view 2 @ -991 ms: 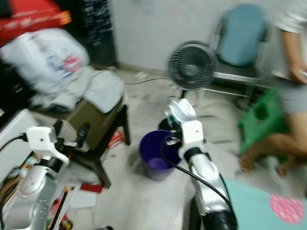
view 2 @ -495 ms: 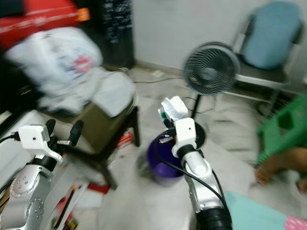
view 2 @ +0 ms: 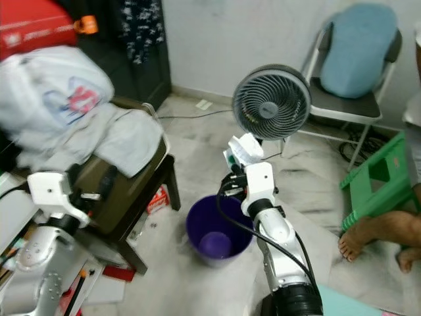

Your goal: Clean up the room

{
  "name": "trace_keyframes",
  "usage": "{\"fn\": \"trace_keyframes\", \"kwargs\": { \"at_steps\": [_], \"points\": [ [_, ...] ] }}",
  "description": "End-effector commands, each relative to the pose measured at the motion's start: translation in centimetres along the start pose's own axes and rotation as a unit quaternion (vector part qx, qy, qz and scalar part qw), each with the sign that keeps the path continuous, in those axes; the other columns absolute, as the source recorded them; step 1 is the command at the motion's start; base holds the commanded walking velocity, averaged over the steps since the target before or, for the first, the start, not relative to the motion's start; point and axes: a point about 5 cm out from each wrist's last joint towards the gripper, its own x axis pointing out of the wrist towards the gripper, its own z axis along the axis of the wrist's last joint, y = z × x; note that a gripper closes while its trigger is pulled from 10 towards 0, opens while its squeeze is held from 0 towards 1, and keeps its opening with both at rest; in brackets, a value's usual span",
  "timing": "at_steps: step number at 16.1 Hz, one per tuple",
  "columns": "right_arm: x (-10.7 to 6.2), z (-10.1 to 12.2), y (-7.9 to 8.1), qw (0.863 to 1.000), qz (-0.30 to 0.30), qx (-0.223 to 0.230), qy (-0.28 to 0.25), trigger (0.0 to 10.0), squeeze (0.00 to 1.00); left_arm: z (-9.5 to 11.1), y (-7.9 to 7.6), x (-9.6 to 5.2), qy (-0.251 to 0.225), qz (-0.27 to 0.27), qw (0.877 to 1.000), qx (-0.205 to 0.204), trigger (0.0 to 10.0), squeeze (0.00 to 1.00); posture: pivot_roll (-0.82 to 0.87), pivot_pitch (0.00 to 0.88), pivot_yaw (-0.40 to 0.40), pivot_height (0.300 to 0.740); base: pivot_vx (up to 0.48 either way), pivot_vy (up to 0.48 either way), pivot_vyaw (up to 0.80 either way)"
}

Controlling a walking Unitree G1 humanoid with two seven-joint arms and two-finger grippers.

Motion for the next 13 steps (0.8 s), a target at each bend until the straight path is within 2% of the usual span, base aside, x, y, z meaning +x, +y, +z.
{"fn": "trace_keyframes", "kwargs": {
  "at_steps": [1,6,11,13],
  "points": [
    [-0.43,-0.43,-0.99,1.000,-0.015,-0.004,0.009,10.0,0.00,-0.14,-0.64,0.08,0.003,-0.008,1.000,-0.003,10.0,0.00,0.00,0.085,-0.021,0.740,0.000,0.000,0.00],
    [-0.37,-0.37,-0.74,1.000,-0.005,-0.010,0.003,10.0,0.00,-0.27,-0.35,0.12,0.009,0.003,1.000,0.009,10.0,0.00,0.01,0.078,-0.021,0.740,0.000,0.000,0.00],
    [-0.36,-0.43,-0.73,1.000,-0.005,-0.009,0.003,10.0,0.00,-0.32,-0.46,0.18,0.010,-0.002,1.000,0.008,10.0,0.00,0.01,0.075,-0.021,0.740,0.000,0.000,0.75],
    [-0.37,-0.56,-0.89,1.000,-0.008,-0.010,0.005,10.0,0.00,-0.24,-0.74,0.16,0.007,-0.015,1.000,-0.001,10.0,0.00,0.01,0.071,-0.020,0.740,0.000,0.000,0.23]
  ]
}}
